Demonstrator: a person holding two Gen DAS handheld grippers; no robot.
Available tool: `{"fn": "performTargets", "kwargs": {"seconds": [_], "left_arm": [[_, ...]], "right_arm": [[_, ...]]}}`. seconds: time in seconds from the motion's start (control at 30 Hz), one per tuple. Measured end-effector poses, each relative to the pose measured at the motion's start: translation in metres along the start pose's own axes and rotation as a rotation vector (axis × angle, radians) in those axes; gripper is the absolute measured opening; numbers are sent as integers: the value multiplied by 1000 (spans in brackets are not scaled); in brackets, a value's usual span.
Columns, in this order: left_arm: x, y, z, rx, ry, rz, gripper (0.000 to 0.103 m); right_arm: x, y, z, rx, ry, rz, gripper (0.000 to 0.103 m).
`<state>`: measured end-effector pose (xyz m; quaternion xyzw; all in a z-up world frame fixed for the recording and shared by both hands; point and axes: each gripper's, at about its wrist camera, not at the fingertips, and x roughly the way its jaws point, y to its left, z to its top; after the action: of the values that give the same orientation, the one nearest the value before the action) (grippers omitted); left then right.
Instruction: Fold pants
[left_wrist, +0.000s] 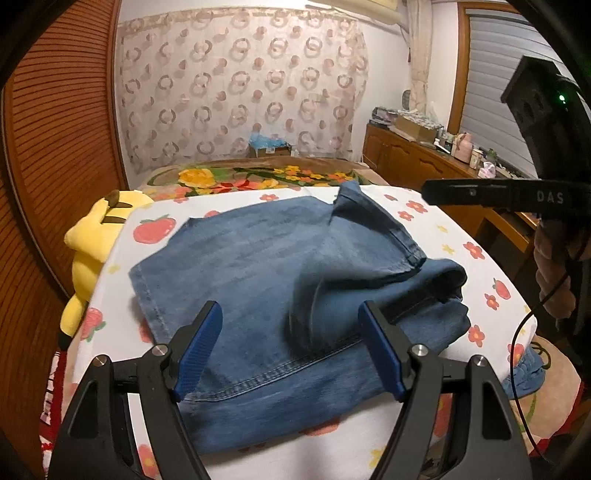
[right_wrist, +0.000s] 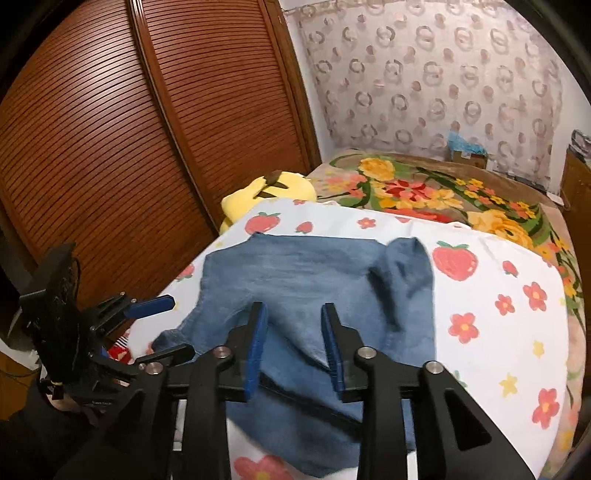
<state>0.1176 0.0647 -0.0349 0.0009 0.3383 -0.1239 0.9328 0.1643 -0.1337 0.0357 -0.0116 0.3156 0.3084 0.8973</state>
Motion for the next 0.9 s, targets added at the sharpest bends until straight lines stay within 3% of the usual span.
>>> {"fn": "performTargets", "kwargs": {"seconds": [0.07, 0.27, 0.43, 0.77, 0.8, 0.9], "left_arm": [[6, -3, 0, -1, 10, -10, 77], [27, -8, -1, 12, 48, -18, 77], [46, -6, -6, 21, 90, -26, 73], [66, 7, -9, 7, 134, -20, 42], [66, 7, -8, 7, 132, -36, 35], [64, 2, -5, 28, 125, -72, 27]], "right_arm": [[7, 6, 10, 3, 4, -22, 36], [17, -5, -5, 28, 50, -103, 36], [34, -19, -14, 77, 94, -112, 37], [65, -16, -16, 112, 146, -69, 37], [67, -14, -15, 106, 148, -70, 37], [67, -8, -8, 67, 138, -78, 36]]}}
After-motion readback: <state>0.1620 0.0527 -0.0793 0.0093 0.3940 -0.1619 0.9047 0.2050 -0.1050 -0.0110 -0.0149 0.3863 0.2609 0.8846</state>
